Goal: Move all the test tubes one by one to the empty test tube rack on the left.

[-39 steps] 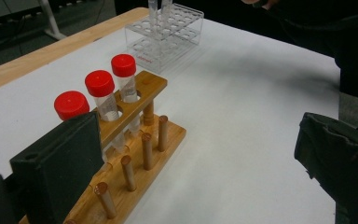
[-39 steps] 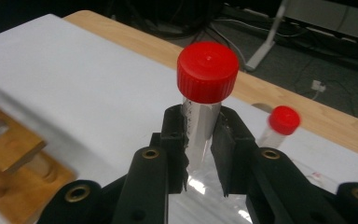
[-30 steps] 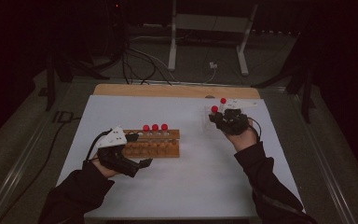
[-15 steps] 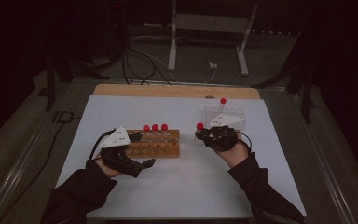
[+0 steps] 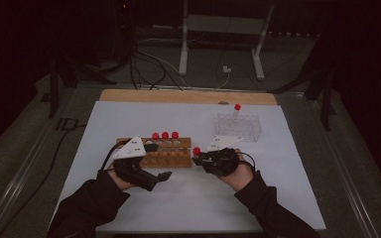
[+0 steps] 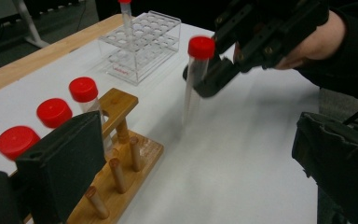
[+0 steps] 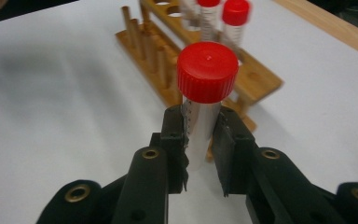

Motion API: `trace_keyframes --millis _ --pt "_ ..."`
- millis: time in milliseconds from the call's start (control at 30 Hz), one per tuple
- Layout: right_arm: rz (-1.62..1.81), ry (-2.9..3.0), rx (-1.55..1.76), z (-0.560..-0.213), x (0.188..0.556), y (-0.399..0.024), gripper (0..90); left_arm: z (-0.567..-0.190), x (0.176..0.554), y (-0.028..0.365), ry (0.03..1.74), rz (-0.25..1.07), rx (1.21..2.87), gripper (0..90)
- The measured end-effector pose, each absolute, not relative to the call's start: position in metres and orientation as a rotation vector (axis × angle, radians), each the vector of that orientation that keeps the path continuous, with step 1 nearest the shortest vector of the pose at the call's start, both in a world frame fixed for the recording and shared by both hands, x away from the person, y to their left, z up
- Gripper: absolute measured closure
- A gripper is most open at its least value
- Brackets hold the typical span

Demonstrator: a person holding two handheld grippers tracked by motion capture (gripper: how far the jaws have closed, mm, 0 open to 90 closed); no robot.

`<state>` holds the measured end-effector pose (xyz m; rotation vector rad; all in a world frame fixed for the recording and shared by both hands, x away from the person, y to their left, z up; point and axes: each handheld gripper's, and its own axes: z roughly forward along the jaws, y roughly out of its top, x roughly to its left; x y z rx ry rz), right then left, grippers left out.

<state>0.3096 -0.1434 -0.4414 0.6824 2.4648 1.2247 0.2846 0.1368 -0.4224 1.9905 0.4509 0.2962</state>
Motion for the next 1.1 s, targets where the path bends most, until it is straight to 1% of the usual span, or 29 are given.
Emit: trace_keyframes --millis 300,433,467,667,867,1100 --pt "1.235 2.519 0.615 -0.445 0.297 -0.127 74.3 -0.423 0.284 0.123 0.409 0.291 1.988 8.1" --pt "1.234 2.533 0.59 -0.445 0.293 -0.122 74.3 -0.422 0.284 0.118 0.386 0.293 1.994 16.7" --pt "1.234 2.533 0.589 -0.445 0.293 -0.122 74.3 -0.421 0.284 0.117 0.38 0.291 1.995 17.5" --pt "1.242 2.545 0.576 -0.446 0.29 -0.118 74.3 -0.422 0.283 0.108 0.355 0.293 1.999 34.9" --pt "1.243 2.555 0.557 -0.446 0.288 -0.115 74.3 -0.424 0.285 0.101 0.346 0.301 2.01 46.6" --pt "1.243 2.556 0.551 -0.445 0.287 -0.114 74.3 -0.428 0.286 0.099 0.337 0.306 2.011 56.2"
